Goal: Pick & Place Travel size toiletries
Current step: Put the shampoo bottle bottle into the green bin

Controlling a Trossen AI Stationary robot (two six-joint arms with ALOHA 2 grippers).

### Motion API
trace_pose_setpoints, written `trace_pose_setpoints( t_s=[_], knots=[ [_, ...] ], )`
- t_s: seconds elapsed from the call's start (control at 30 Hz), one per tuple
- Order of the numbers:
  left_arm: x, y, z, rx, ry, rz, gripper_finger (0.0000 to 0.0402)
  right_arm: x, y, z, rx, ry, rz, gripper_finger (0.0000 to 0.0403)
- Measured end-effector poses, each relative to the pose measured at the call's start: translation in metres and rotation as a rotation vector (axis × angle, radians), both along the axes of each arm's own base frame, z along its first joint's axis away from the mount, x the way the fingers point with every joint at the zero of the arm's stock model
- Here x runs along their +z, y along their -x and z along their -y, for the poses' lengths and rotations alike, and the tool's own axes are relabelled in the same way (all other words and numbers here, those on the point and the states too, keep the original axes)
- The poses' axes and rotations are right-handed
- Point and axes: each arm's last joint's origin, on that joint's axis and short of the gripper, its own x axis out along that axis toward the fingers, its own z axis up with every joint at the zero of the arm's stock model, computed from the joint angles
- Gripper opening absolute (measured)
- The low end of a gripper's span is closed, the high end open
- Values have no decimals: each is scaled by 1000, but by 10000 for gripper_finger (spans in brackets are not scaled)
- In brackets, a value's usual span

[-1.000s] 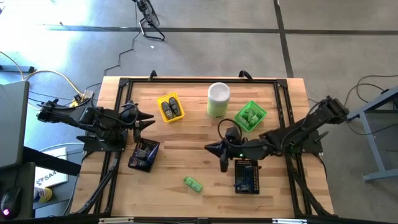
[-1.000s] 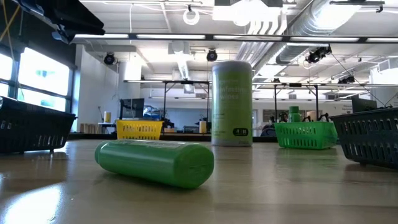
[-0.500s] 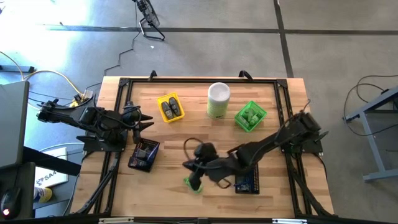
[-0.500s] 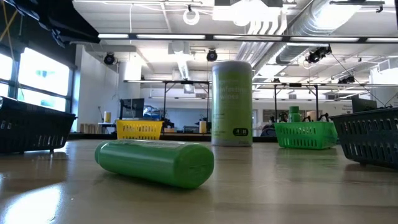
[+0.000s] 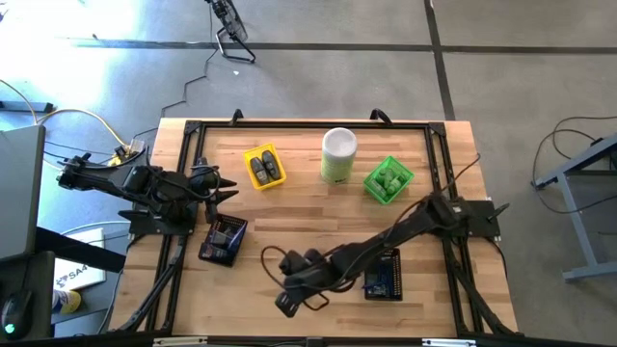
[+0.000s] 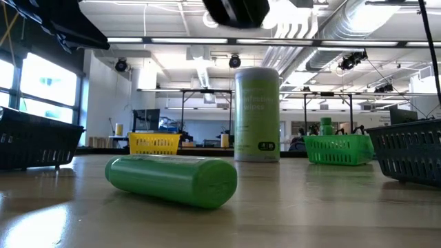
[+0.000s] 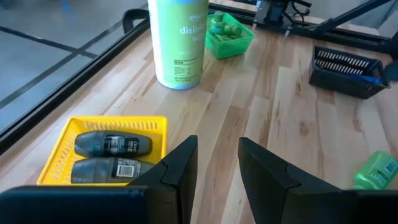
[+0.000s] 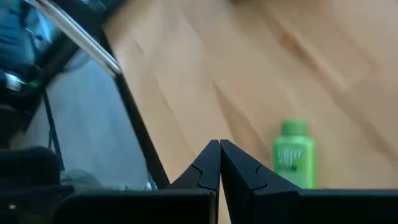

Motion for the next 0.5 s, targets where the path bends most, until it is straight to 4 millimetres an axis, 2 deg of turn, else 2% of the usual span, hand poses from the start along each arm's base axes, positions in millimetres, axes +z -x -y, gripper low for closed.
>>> trace_pose_setpoints(
  t_s=[0.13,0.23,0.33,0.5],
  knots=[
    [0,0,0,0,0,0,113,-31,-5,-4,-8,-49,-106,3],
    [0,0,0,0,0,0,113,-46,-8,-7,-2,-80,-150,3],
    [0,0,0,0,0,0,113,-55,-10,-10,19,-110,-172,3],
    [0,0,0,0,0,0,113,-57,-10,-10,25,-116,-183,3]
  ],
)
